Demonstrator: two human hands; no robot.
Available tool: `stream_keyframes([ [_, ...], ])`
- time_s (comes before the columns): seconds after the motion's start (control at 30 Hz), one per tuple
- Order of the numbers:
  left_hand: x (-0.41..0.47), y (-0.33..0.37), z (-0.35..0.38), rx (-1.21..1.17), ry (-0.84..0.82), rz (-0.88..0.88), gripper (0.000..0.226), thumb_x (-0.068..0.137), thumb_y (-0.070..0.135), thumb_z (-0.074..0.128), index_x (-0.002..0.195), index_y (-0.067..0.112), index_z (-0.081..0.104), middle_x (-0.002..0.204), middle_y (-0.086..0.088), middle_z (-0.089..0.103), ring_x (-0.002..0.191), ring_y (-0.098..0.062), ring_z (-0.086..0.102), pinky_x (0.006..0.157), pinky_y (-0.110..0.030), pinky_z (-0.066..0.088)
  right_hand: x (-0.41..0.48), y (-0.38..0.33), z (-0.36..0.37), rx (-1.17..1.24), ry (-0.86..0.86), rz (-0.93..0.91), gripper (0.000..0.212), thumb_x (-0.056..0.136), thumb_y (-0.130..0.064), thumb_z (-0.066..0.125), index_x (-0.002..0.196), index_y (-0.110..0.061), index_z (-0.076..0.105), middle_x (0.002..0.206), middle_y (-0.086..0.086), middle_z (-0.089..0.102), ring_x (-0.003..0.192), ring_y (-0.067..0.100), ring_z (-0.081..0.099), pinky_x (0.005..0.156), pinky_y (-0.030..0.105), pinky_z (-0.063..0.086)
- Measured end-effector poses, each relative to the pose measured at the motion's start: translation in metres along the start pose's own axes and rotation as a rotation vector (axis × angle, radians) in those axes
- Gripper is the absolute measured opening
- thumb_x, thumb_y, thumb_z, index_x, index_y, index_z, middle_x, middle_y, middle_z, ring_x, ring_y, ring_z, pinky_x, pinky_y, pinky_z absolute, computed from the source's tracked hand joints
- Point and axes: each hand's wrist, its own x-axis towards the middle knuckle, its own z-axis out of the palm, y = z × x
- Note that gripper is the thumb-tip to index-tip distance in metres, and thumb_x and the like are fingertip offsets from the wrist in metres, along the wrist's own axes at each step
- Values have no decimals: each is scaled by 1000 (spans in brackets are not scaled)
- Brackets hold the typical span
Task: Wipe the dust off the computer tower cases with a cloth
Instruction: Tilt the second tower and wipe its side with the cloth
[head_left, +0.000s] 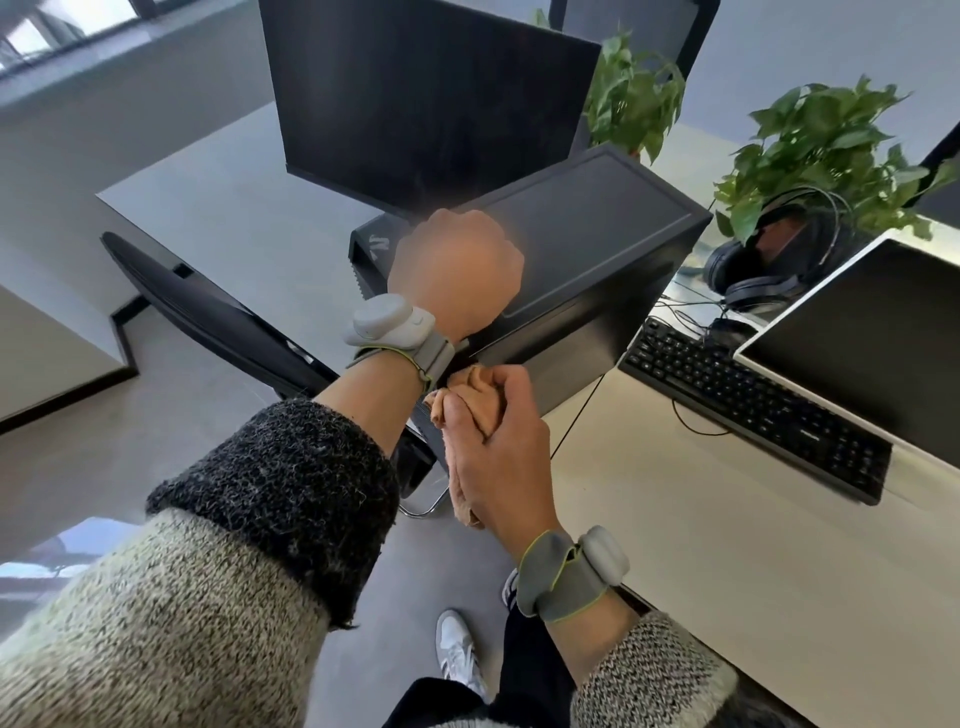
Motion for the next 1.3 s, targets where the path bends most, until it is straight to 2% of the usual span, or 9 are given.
stream_keyframes([
  [0.2, -1, 0, -1, 0, 8, 12, 44, 94, 23, 52, 51, 19, 42, 48, 5, 39, 42, -13, 40, 48, -20, 31, -3, 20, 11, -24, -14, 103, 20, 101, -29, 70, 108, -22, 53, 86, -17, 67, 82, -7, 65, 64, 7, 45],
  [0.37, -1, -2, 0, -7, 5, 9, 40, 92, 25, 51, 54, 14, 48, 50, 0, 45, 44, -18, 44, 49, -25, 42, -6, -2, 15, 71, 52, 5, 24, 97, -20, 74, 98, -30, 52, 83, -25, 71, 77, 0, 70, 64, 11, 49],
  [0.47, 1, -2, -1, -20, 2, 15, 41, 93, 25, 51, 54, 15, 50, 50, 1, 47, 45, -17, 49, 50, -25, 46, -4, -2, 23, 67, 77, -2, 25, 93, -28, 77, 97, -31, 52, 87, -13, 73, 81, 6, 72, 66, 18, 55],
  [0.63, -1, -2, 0, -37, 18, 35, 47, 97, 24, 53, 51, 24, 40, 49, 8, 40, 43, -12, 43, 49, -20, 38, -10, 28, 25, -35, 58, 127, 17, 94, -21, 74, 97, -19, 58, 85, -17, 70, 82, -5, 66, 67, 7, 43],
  [0.83, 1, -3, 0, -22, 17, 19, 44, 94, 24, 51, 51, 19, 44, 49, 5, 42, 42, -13, 43, 47, -26, 44, -5, -1, 16, 176, 54, -9, 20, 98, -7, 72, 97, -18, 55, 82, -22, 72, 77, 0, 69, 67, 10, 50],
  [0.93, -1, -1, -1, -35, 22, 25, 48, 96, 24, 52, 51, 24, 39, 49, 8, 39, 42, -12, 41, 48, -20, 38, -7, 30, 22, 58, 7, 85, 14, 100, -19, 70, 105, -18, 57, 88, -11, 72, 84, 9, 70, 68, 13, 50],
  [1.03, -2, -3, 0, -46, 22, 38, 47, 97, 25, 52, 51, 23, 42, 50, 7, 43, 44, -12, 45, 50, -21, 40, -7, 62, 20, -19, -40, 287, 17, 100, -24, 69, 109, -20, 56, 93, -17, 65, 93, 13, 68, 69, 4, 43],
  [1.17, 0, -3, 0, -52, 28, 29, 45, 96, 24, 52, 51, 21, 44, 49, 6, 43, 43, -12, 46, 48, -22, 41, -1, 50, 15, 160, 44, 167, 20, 97, -30, 73, 108, -26, 57, 94, -7, 70, 92, 9, 70, 80, 22, 57],
  [1.3, 1, -3, 0, -35, 25, 20, 44, 94, 24, 52, 52, 18, 45, 49, 4, 42, 43, -14, 45, 48, -26, 47, 0, 52, 20, 139, 30, 122, 17, 102, -27, 69, 113, -22, 56, 96, -11, 68, 95, 9, 69, 82, 20, 55],
])
